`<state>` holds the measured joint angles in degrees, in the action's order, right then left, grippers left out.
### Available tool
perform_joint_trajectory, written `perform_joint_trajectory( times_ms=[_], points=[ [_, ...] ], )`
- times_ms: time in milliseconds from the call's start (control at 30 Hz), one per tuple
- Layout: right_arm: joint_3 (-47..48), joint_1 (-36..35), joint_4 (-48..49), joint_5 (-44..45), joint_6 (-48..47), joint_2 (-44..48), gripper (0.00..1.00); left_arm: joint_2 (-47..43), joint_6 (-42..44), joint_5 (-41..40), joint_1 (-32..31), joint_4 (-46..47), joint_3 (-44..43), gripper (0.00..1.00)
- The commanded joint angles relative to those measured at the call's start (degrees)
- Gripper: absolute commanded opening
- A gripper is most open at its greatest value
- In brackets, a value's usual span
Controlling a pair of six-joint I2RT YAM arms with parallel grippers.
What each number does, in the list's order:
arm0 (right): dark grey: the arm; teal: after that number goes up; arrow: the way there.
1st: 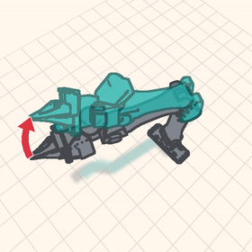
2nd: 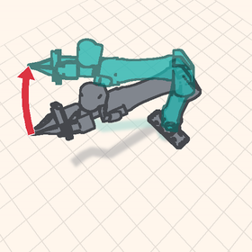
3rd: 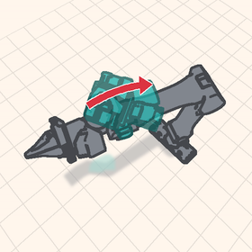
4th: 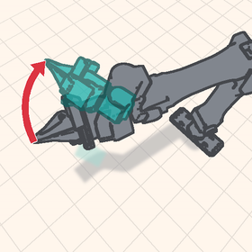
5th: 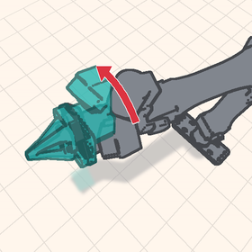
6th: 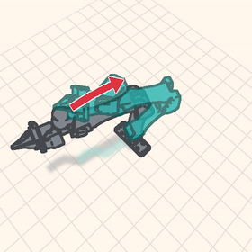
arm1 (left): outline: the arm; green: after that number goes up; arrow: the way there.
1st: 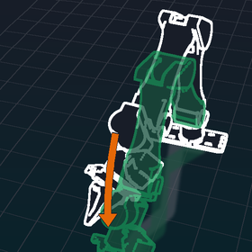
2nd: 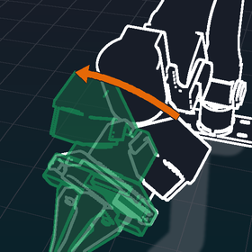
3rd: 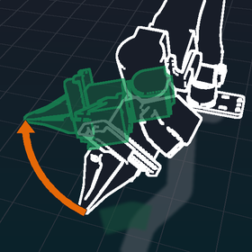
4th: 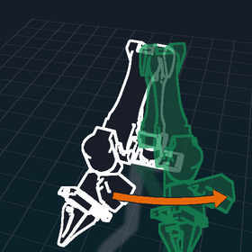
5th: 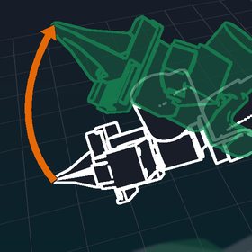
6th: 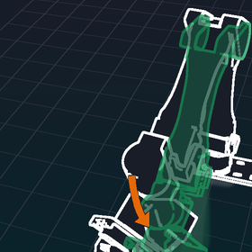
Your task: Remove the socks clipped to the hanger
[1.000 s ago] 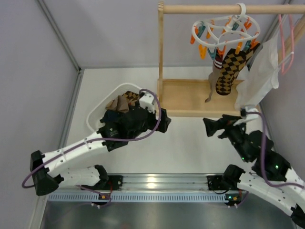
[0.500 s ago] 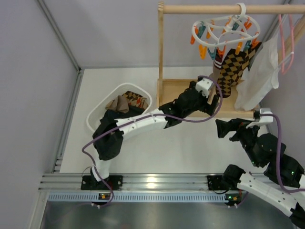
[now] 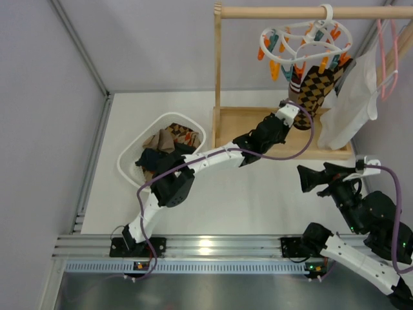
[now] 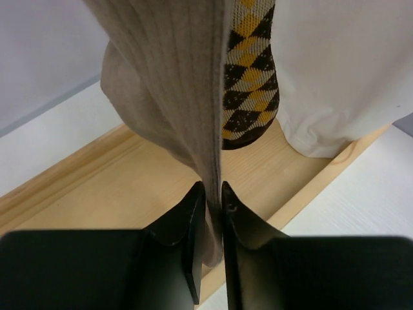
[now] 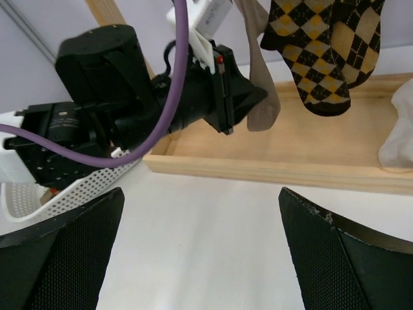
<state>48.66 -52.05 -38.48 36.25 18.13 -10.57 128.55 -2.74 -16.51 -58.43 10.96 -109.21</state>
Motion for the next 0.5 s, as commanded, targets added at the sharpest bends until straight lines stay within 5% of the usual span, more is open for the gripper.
perform_joint_trajectory(
  times_ms=[0,467],
  points=[
    [-2.08,0.28,3.58,3.47,1.29,-1.2,1.0,-2.16,-0.77,-1.24,0.07,3.45,-0.84,0.07],
    [4.5,0.28,10.97,2.6,-0.37,-15.71,0.99,-17.89,-10.52,0.95,3.5,3.54,16.74,0.0]
  ],
)
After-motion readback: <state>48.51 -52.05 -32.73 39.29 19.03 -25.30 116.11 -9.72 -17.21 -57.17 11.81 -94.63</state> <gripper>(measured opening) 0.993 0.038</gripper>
